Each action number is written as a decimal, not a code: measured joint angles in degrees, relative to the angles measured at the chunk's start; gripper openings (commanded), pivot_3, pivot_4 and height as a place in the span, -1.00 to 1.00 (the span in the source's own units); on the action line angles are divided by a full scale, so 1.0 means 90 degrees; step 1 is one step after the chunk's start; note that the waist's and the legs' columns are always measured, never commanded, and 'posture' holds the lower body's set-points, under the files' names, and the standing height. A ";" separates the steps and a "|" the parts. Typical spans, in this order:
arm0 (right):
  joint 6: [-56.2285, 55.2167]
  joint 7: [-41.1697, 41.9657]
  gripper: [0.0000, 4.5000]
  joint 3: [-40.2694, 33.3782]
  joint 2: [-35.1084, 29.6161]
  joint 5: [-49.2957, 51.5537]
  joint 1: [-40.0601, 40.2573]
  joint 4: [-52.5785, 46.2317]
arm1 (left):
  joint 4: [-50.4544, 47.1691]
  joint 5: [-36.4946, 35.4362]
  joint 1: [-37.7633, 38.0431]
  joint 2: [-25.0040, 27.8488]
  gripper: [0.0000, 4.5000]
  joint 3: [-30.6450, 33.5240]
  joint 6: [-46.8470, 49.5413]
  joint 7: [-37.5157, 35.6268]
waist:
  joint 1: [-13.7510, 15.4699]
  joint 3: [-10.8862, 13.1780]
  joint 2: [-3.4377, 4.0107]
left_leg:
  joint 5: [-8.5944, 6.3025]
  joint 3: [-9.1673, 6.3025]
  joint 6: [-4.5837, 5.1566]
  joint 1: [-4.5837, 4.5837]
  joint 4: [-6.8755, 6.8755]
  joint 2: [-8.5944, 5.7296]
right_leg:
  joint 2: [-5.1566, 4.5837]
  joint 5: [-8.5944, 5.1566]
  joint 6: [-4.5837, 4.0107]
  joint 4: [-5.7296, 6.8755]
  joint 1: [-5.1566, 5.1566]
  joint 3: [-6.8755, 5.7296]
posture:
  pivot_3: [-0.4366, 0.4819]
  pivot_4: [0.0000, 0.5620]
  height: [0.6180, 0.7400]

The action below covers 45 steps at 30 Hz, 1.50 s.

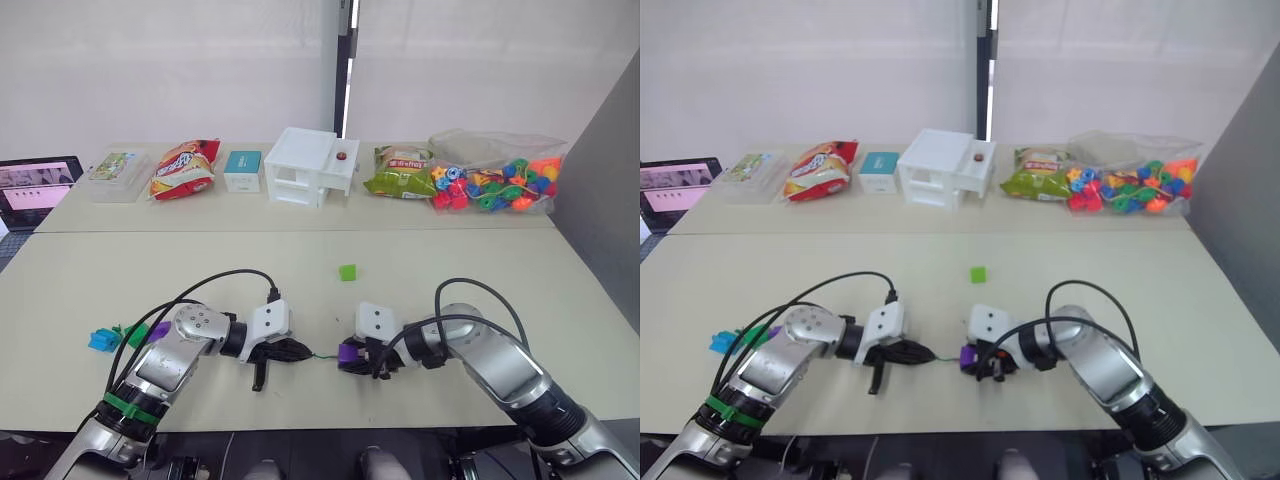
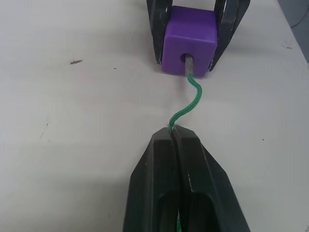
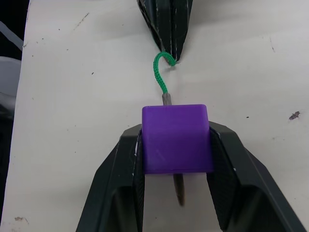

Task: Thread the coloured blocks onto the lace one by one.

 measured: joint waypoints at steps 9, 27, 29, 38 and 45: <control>0.0038 -0.0003 -0.47 0.0000 -0.0003 0.0001 0.0000 -0.0002 | 0.0000 0.0087 -0.0094 -0.0231 -0.99 -0.0125 0.0055 0.0093 | 0.0014 0.0000 0.0000 | 0.0000 0.0000 0.0000 -0.0001 0.0001 -0.0001 | 0.0000 0.0000 0.0000 0.0000 0.0000 0.0000 | -0.05 -0.47 1.00; 0.0173 -0.0045 -0.47 -0.0015 -0.0030 0.0000 0.0000 -0.0066 | -0.0010 0.0483 -0.0501 -0.0772 -0.88 -0.0549 0.0375 0.0298 | 0.0008 0.0000 -0.0001 | 0.0000 0.0000 0.0000 0.0000 0.0001 -0.0001 | 0.0000 0.0000 0.0000 0.0000 0.0002 0.0000 | -0.05 -0.47 1.00; 0.0215 -0.0073 -0.47 -0.0014 -0.0018 0.0001 0.0007 -0.0100 | -0.0131 0.0422 -0.0500 -0.0733 -0.61 -0.0506 0.0603 0.0287 | 0.0003 0.0000 -0.0001 | 0.0000 0.0000 0.0000 -0.0001 0.0001 -0.0001 | 0.0001 0.0000 0.0000 0.0001 -0.0001 0.0000 | -0.05 -0.47 1.00; 0.0409 -0.0337 1.00 -0.0449 -0.0049 0.0300 0.0451 -0.0519 | -0.0825 0.0033 -0.0516 -0.0342 0.71 -0.0406 0.0948 0.0025 | 0.0017 0.0000 -0.0001 | 0.0000 -0.0001 0.0000 -0.0002 0.0000 -0.0001 | 0.0000 0.0000 0.0000 0.0000 0.0001 0.0000 | -0.05 -0.47 1.00; 0.0257 -0.0422 1.00 -0.1151 -0.0887 0.0472 0.1415 -0.0878 | -0.0253 0.0629 -0.0901 -0.1018 0.99 -0.0994 0.0573 0.0437 | 0.0148 0.0000 -0.0002 | 0.0000 0.0003 0.0000 -0.0008 0.0006 -0.0004 | -0.0001 0.0001 0.0002 -0.0016 0.0005 0.0001 | -0.05 -0.47 1.00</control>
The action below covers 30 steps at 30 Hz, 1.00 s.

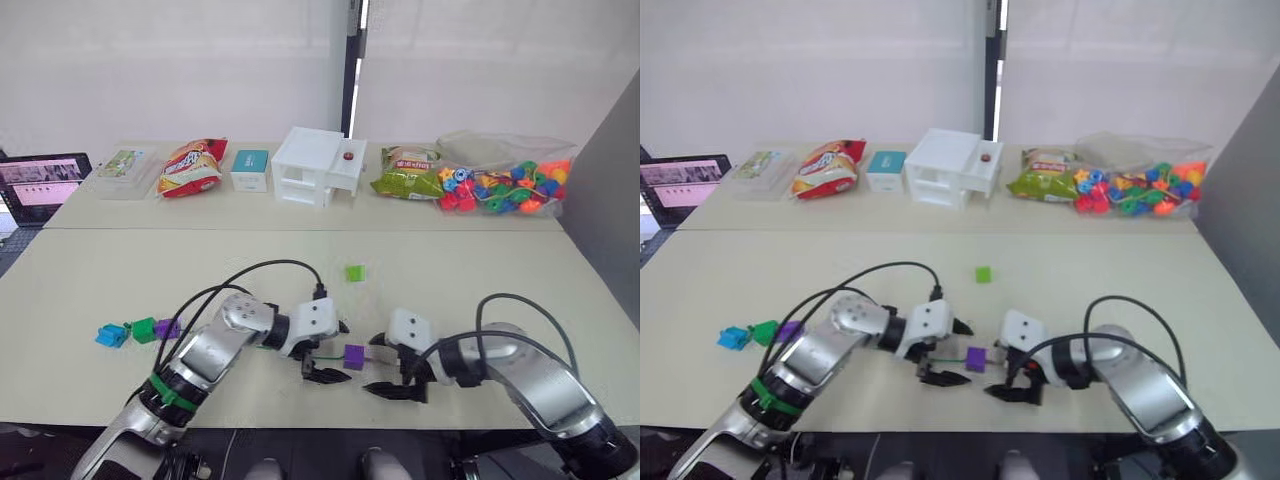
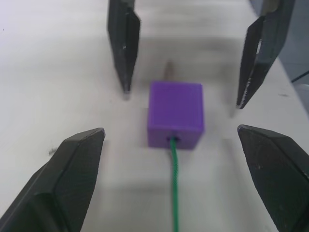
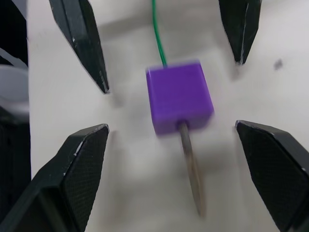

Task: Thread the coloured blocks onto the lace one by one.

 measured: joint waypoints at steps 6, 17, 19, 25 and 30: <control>-0.0153 -0.0175 1.00 -0.0060 -0.0023 -0.0043 0.0031 0.0094 | 0.0382 0.0131 -0.0067 -0.0206 0.62 -0.0164 -0.0161 0.0073 | -0.0089 0.0000 0.0000 | 0.0000 0.0005 0.0000 0.0007 -0.0002 0.0003 | 0.0004 0.0000 0.0000 0.0010 -0.0003 0.0003 | -0.05 -0.47 1.00; -0.0363 -0.0273 0.06 0.0023 -0.0008 -0.0058 0.0030 0.0184 | 0.0410 0.0077 -0.0070 -0.0163 -0.44 -0.0148 -0.0210 -0.0167 | -0.0068 0.0000 0.0000 | 0.0000 0.0003 0.0000 0.0006 -0.0001 0.0003 | 0.0002 0.0000 0.0000 0.0009 -0.0001 0.0003 | -0.05 -0.47 1.00; -0.0451 -0.0263 -0.24 0.0068 -0.0008 -0.0058 0.0028 0.0214 | 0.0410 0.0077 -0.0070 -0.0155 -0.44 -0.0146 -0.0210 -0.0170 | -0.0070 0.0000 0.0000 | 0.0000 0.0003 0.0000 0.0007 -0.0001 0.0002 | 0.0003 0.0000 0.0000 0.0009 -0.0001 0.0003 | -0.05 -0.47 1.00; -0.0691 -0.0246 -1.00 0.0265 -0.0008 -0.0143 -0.0053 0.0250 | 0.0410 0.0076 -0.0068 -0.0089 -0.44 -0.0116 -0.0280 -0.0182 | -0.0082 0.0000 0.0000 | 0.0000 0.0004 0.0000 0.0008 0.0000 0.0003 | 0.0003 0.0000 0.0000 0.0009 0.0001 0.0003 | -0.05 -0.47 1.00; -0.0821 -0.0235 -1.00 0.0306 -0.0009 -0.0243 -0.0161 0.0371 | 0.0394 -0.0004 0.0028 0.0204 -0.44 0.0094 -0.0331 -0.0320 | -0.0093 0.0000 0.0000 | 0.0000 0.0003 0.0000 0.0010 0.0000 0.0003 | 0.0003 0.0000 0.0000 0.0010 0.0001 0.0003 | -0.05 -0.47 1.00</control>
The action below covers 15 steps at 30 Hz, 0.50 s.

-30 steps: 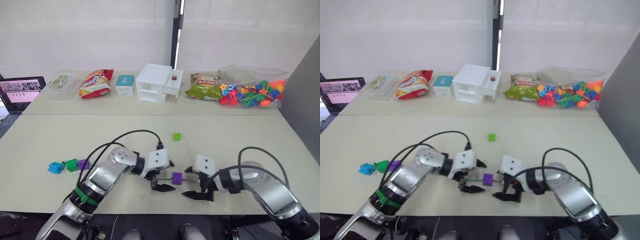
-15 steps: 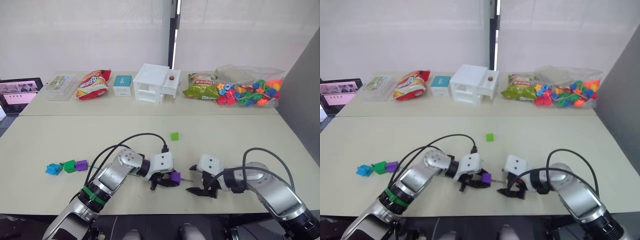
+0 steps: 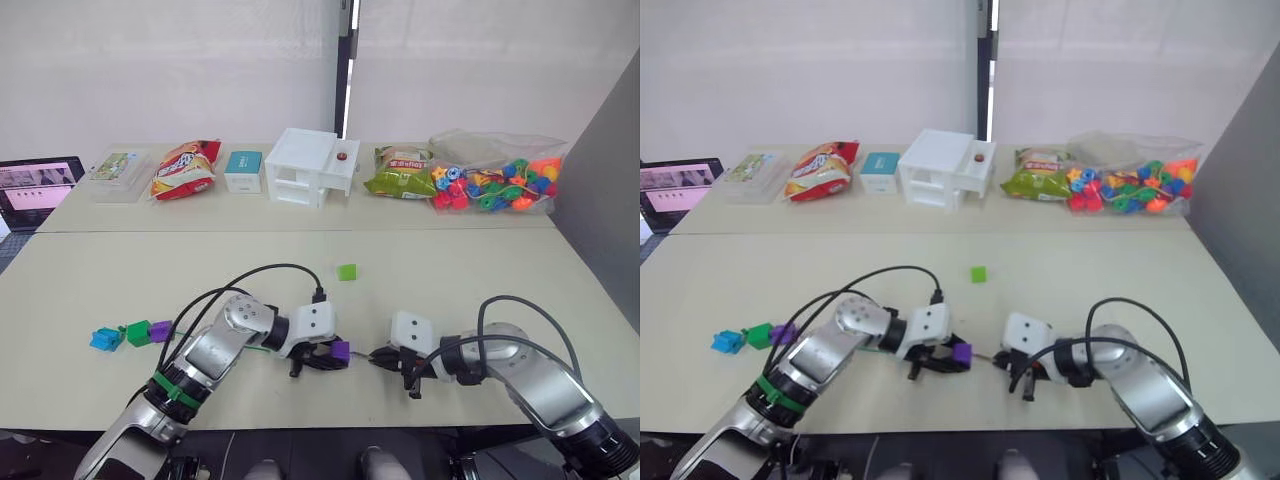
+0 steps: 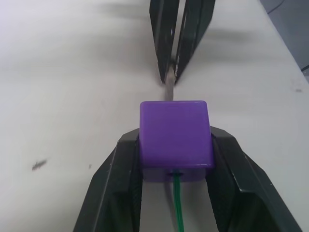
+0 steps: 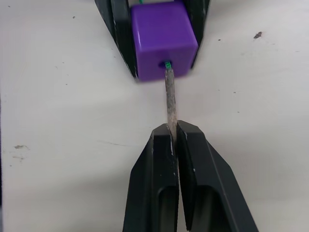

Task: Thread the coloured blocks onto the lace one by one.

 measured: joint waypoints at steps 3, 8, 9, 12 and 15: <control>-0.0039 0.0064 -1.00 0.0081 0.0001 -0.0046 -0.0194 0.0138 | -0.0182 -0.0187 0.0211 0.0416 -0.44 0.0242 0.0017 -0.0155 | -0.0040 0.0000 0.0000 | 0.0000 0.0000 0.0000 0.0001 -0.0002 0.0001 | 0.0000 0.0000 0.0000 0.0002 -0.0003 0.0000 | -0.05 -0.47 1.00; -0.0037 0.0183 -1.00 0.0075 -0.0048 -0.0070 -0.0459 0.0249 | -0.0282 -0.0505 0.0831 0.1964 -0.44 0.1159 -0.0170 -0.0711 | -0.0111 0.0001 0.0002 | 0.0000 -0.0001 0.0000 0.0005 -0.0011 0.0012 | 0.0008 0.0000 -0.0001 0.0007 -0.0011 -0.0002 | -0.05 -0.47 1.00; -0.0037 0.0208 -1.00 0.0060 -0.0056 -0.0068 -0.0468 0.0250 | -0.0169 -0.0513 0.0911 0.2181 -0.44 0.1325 -0.0277 -0.0768 | -0.0090 0.0001 0.0003 | 0.0000 -0.0001 0.0000 0.0005 -0.0010 0.0009 | 0.0004 0.0000 -0.0001 0.0005 -0.0008 -0.0002 | -0.05 -0.47 1.00; -0.0037 0.0241 -1.00 0.0063 -0.0053 -0.0051 -0.0565 0.0269 | 0.0209 -0.0503 0.1013 0.2576 -0.44 0.1537 -0.0708 -0.0921 | -0.0042 0.0002 0.0001 | 0.0000 0.0000 0.0000 -0.0001 -0.0006 0.0005 | -0.0001 -0.0001 0.0000 -0.0001 -0.0006 -0.0003 | -0.05 -0.47 1.00; -0.0039 0.0252 -1.00 0.0006 -0.0057 -0.0048 -0.0657 0.0322 | 0.0736 -0.0402 0.1016 0.2948 -0.44 0.1734 -0.1233 -0.1054 | -0.0062 0.0002 0.0002 | 0.0000 0.0001 0.0000 0.0004 -0.0011 0.0007 | 0.0002 -0.0001 0.0000 0.0003 -0.0008 -0.0003 | -0.05 -0.47 1.00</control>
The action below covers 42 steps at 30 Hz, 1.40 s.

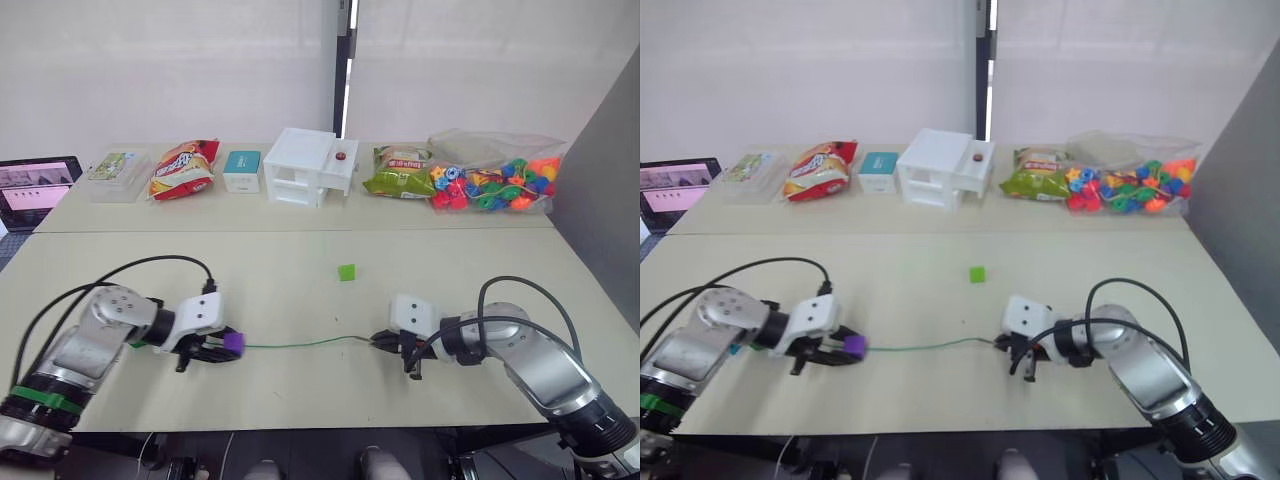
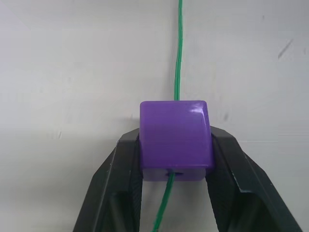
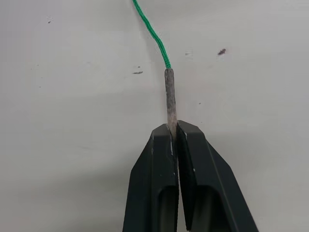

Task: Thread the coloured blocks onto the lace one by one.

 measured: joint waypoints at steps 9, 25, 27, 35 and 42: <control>0.0000 0.0124 -1.00 0.0001 0.0009 0.0006 0.0005 0.0054 | 0.0497 0.0128 0.0007 0.0163 -0.44 0.0053 -0.0805 0.0020 | -0.0031 0.0000 0.0001 | 0.0000 0.0002 0.0000 0.0003 -0.0001 0.0002 | 0.0002 0.0000 0.0000 0.0004 -0.0001 0.0001 | -0.05 -0.47 1.00; 0.0027 0.0164 -1.00 0.0058 0.0128 0.0007 0.0004 0.0009 | 0.0431 0.0376 0.0022 0.0554 0.62 0.0181 -0.0497 -0.0042 | -0.0045 0.0000 0.0003 | 0.0000 0.0002 0.0001 -0.0002 -0.0003 0.0003 | 0.0003 0.0000 0.0000 0.0007 -0.0006 0.0001 | -0.05 -0.47 1.00; 0.0027 0.0165 -1.00 0.0059 0.0129 0.0007 0.0004 0.0009 | 0.0432 0.0375 0.0020 0.0591 0.90 0.0194 -0.0503 -0.0095 | -0.0030 0.0001 0.0003 | 0.0000 0.0002 0.0001 -0.0003 -0.0002 0.0002 | 0.0002 0.0000 0.0000 0.0006 -0.0006 0.0001 | -0.05 -0.47 1.00; 0.0047 0.0165 -1.00 0.0169 0.0276 0.0006 -0.0161 0.0003 | -0.0742 -0.0475 -0.0640 -0.0164 0.99 0.0314 0.0784 -0.0065 | 0.0030 0.0001 0.0000 | 0.0000 0.0000 0.0000 -0.0019 0.0012 -0.0002 | -0.0003 0.0001 0.0002 0.0003 -0.0003 -0.0001 | -0.05 -0.47 1.00; 0.0343 0.0149 -1.00 0.0418 0.0476 -0.0011 -0.0562 -0.0073 | -0.1695 -0.0518 -0.0705 -0.1616 0.99 -0.0479 0.1429 0.0695 | -0.0047 0.0001 0.0000 | -0.0002 -0.0002 0.0003 -0.0012 0.0006 0.0000 | 0.0003 0.0002 0.0000 0.0009 -0.0008 0.0001 | -0.05 -0.47 1.00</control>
